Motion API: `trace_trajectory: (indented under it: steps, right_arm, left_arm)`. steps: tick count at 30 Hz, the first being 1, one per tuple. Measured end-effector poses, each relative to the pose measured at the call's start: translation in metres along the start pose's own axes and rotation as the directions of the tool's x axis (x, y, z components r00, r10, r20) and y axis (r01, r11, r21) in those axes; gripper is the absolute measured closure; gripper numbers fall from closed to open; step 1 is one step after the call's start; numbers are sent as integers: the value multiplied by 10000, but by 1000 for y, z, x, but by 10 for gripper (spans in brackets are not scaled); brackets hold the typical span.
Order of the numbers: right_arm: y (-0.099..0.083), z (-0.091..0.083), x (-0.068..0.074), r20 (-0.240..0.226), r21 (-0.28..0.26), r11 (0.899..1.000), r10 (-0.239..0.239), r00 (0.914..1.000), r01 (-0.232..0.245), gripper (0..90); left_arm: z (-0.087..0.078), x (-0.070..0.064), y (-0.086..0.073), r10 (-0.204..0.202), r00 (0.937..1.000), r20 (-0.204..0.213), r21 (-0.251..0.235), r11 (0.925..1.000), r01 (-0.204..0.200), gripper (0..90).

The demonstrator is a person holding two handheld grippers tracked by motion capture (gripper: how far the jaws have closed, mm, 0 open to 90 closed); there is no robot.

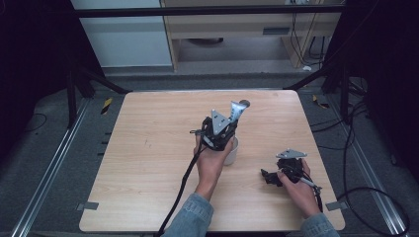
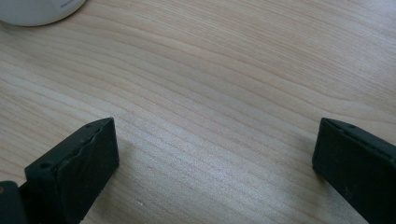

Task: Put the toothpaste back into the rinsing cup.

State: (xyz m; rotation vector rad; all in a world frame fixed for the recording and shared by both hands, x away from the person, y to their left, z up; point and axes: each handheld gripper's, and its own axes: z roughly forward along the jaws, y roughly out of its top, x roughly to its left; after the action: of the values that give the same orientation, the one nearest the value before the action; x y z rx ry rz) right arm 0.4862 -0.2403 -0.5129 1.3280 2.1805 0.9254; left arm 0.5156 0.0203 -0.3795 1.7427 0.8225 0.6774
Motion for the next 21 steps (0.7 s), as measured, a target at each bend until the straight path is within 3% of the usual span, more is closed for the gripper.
trace_trajectory:
  steps: [21]
  right_arm:
    - [0,0,0,1,-1,10000,-3,10000,3,7]
  left_arm:
    - [3,0,-18,-41,10000,42,192,9998,40,779]
